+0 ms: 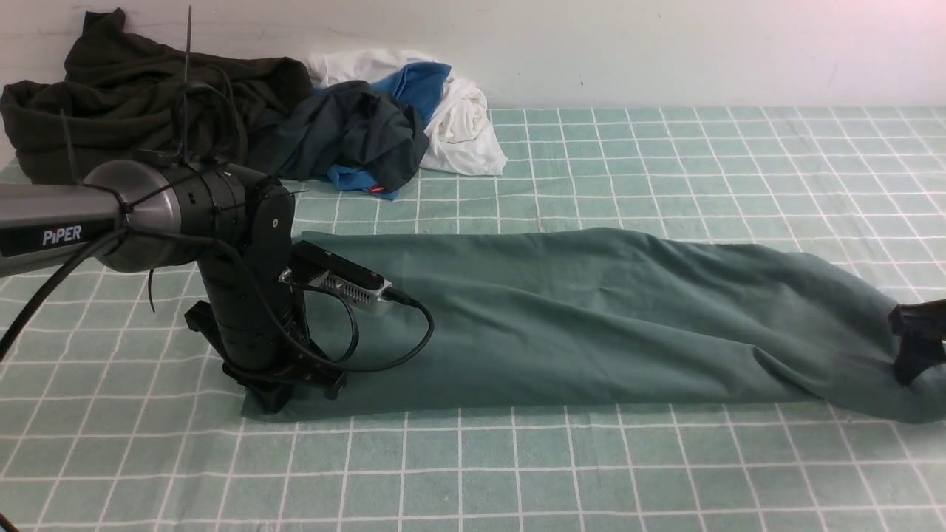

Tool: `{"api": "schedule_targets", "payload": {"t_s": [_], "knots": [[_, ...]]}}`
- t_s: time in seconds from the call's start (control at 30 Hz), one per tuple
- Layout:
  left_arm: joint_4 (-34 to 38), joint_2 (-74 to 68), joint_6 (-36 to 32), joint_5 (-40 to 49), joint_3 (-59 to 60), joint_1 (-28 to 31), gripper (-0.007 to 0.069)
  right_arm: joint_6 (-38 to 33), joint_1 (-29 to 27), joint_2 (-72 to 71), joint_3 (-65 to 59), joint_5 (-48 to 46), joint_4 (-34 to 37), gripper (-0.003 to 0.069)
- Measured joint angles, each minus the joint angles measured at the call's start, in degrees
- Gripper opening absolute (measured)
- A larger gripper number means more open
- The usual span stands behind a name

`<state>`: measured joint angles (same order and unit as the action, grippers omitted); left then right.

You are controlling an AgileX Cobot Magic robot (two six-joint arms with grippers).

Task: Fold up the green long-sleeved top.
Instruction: Use the right arm to clamp the right edge of the fabric, then use the right arm to drag the right edge of the fabric to the left and folds it over the left edge

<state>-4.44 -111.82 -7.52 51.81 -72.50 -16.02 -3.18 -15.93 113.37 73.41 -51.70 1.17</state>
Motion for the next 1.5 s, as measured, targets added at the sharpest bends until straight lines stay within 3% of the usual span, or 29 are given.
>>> {"api": "schedule_targets", "payload": {"t_s": [0.13, 0.17, 0.33, 0.4, 0.6, 0.9, 1.0, 1.07, 1.13, 1.17, 1.33, 1.5], "knots": [[0.05, 0.0, 0.0, -0.06, 0.0, 0.0, -0.0004, -0.19, 0.22, 0.0, 0.0, 0.41, -0.17, 0.0391], [0.05, 0.0, 0.0, -0.06, 0.0, 0.0, -0.0004, -0.26, 0.27, 0.0, 0.0, 0.48, -0.17, 0.0391], [0.05, 0.0, 0.0, -0.22, 0.0, 0.0, -0.0004, -2.66, 0.39, 0.0, 0.51, 0.32, 0.13, 0.009], [0.12, 0.0, 0.0, -0.22, 0.0, 0.0, -0.0004, -3.46, 0.39, -0.15, 1.14, -0.27, -0.22, 0.0044], [0.06, 0.12, 0.0, -0.98, 0.06, 0.0, -0.0004, -0.41, 0.54, -3.7, 6.35, -2.87, -6.5, 0.0041], [-1.03, 2.02, 0.0, -1.04, 0.33, 0.05, -0.0004, -2.56, 3.0, -8.75, 18.05, -10.02, -6.51, 0.0041], [-1.09, 7.2, 0.0, -0.73, 0.44, 0.13, -0.0004, -4.52, 6.81, -11.25, 22.61, -12.49, -5.43, 0.0041], [-1.09, 14.78, 0.05, 0.14, 0.44, 0.13, -0.0004, -5.72, 14.34, -13.24, 28.67, -14.02, -4.07, 0.0041], [-1.09, 18.12, 0.05, 0.77, 0.44, 0.13, -0.0004, -6.23, 17.43, -13.48, 31.07, -14.25, -3.65, 0.0041], [-1.09, 24.19, 0.05, 1.69, 0.44, 0.13, -0.0004, -6.96, 22.69, -13.47, 35.16, -14.39, -2.63, 0.0041], [-1.09, 38.7, 0.05, 5.53, 0.5, 0.13, -0.0004, -7.37, 38.31, -9.72, 42.72, -13.86, -0.21, 0.0041], [-1.09, 48.55, 0.05, 11.55, 0.55, 0.13, -0.0004, -6.82, 48.99, -2.01, 44.06, -8.92, 3.16, 0.0041]]}}
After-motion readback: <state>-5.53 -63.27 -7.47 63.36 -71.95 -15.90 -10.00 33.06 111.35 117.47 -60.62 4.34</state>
